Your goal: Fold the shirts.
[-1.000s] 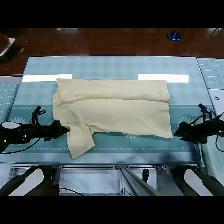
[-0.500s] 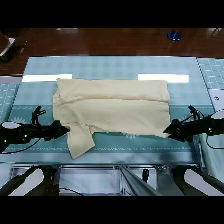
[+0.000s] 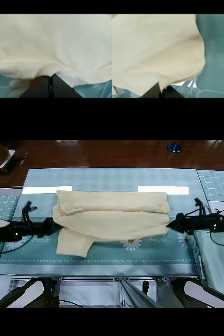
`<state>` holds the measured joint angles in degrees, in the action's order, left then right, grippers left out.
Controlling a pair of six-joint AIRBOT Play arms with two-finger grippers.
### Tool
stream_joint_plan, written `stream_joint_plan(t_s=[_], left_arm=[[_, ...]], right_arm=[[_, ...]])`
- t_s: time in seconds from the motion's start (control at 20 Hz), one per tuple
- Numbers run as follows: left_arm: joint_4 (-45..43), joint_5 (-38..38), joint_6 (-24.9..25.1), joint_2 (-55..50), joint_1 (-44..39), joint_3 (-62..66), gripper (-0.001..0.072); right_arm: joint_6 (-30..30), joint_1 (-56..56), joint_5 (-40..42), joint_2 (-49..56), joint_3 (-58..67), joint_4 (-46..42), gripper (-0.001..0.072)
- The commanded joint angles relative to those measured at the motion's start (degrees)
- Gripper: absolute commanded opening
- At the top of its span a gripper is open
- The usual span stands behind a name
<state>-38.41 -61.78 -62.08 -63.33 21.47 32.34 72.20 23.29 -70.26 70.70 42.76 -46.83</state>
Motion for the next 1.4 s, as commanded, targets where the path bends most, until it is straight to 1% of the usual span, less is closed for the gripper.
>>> stream_joint_plan(t_s=[0.0,0.05,0.15,0.25,0.5,0.65,0.7,0.75,0.8,0.85,0.9,0.95,1.0,1.05,1.15,1.2,1.25,1.35], left_arm=[[4.61,1.44,-0.26,-3.02,-2.03,10.60,0.0021],[4.59,2.86,-1.46,-5.73,-3.65,14.21,0.0021],[4.59,3.45,-3.69,-12.37,-6.36,21.77,0.0020],[4.57,3.08,-4.26,-19.08,-8.20,29.44,0.0020],[3.48,3.23,-9.11,-33.20,-8.66,45.99,0.0020],[3.45,2.64,-9.40,-39.04,-9.79,50.93,0.0020],[3.50,2.73,-9.35,-40.28,-10.32,51.12,0.0034],[3.50,2.67,-9.35,-41.33,-10.93,51.12,0.0219],[3.39,1.66,-9.42,-42.05,-11.52,51.12,0.0498],[2.80,0.70,-8.96,-42.21,-11.54,51.28,0.0509],[0.90,-0.20,-9.33,-41.92,-10.80,52.02,0.0509],[-2.12,-2.10,-11.21,-41.46,-9.51,53.37,0.0508],[-6.45,-4.61,-14.49,-40.70,-7.58,54.99,0.0508],[-11.61,-7.08,-18.78,-39.32,-5.35,56.11,0.0508],[-19.47,-9.40,-19.67,-34.84,-1.57,55.60,0.0508],[-21.64,-8.68,-19.61,-31.78,-0.15,54.10,0.0508],[-21.59,-5.79,-19.43,-28.20,0.81,51.23,0.0508],[-19.43,3.91,-18.97,-19.96,0.48,42.40,0.0508]], right_arm=[[1.16,-1.81,0.15,3.17,9.46,2.14,0.0025],[1.22,-3.54,0.72,5.18,12.26,2.03,0.0025],[3.28,-6.34,3.43,9.60,17.92,1.92,0.0025],[5.66,-7.04,5.40,14.23,23.69,1.97,0.0025],[8.39,-7.04,5.31,24.35,35.91,2.19,0.0025],[9.20,-7.04,5.38,28.94,39.58,2.47,0.0025],[8.98,-7.04,6.21,30.01,39.74,3.63,0.0031],[8.81,-7.04,7.67,30.80,39.74,5.18,0.0126],[8.59,-7.04,8.26,31.06,39.74,6.38,0.0290],[7.37,-7.04,8.85,30.88,39.74,6.12,0.0411],[6.93,-6.49,8.81,30.47,39.76,5.11,0.0412],[7.02,-5.38,7.87,29.79,39.80,3.67,0.0412],[7.10,-3.80,6.58,28.96,39.78,1.99,0.0412],[7.30,-1.86,4.70,27.93,39.78,-0.50,0.0413],[9.55,1.11,1.05,26.67,39.67,-7.67,0.0412],[10.91,2.01,-0.09,26.60,39.12,-10.99,0.0412],[12.02,2.32,0.11,26.64,37.77,-12.50,0.0412],[11.87,1.81,4.17,26.64,33.97,-9.97,0.0412]])
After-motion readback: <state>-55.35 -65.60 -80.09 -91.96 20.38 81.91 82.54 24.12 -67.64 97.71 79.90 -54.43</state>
